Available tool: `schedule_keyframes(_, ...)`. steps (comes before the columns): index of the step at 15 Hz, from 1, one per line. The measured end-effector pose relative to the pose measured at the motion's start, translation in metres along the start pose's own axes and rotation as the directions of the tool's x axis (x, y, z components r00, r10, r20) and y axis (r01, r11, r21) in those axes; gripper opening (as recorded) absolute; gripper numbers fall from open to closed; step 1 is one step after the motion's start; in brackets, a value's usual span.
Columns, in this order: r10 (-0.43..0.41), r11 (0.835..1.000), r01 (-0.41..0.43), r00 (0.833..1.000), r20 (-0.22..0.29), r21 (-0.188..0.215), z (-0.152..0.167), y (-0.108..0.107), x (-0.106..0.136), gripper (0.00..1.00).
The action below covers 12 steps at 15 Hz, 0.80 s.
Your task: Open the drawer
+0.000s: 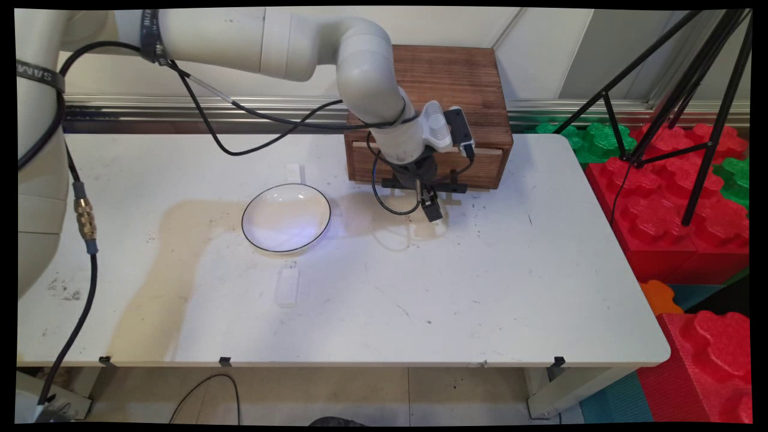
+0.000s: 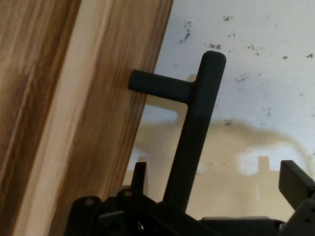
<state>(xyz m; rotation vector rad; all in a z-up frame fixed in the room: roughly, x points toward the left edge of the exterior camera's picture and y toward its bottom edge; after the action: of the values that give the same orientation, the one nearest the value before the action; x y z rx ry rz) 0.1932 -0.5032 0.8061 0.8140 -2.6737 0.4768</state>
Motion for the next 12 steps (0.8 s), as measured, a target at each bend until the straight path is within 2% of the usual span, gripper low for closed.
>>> schedule_keyframes(12,-0.024,1.000,0.024,0.999,0.021,-0.005,0.002,0.013,-0.003,1.00)
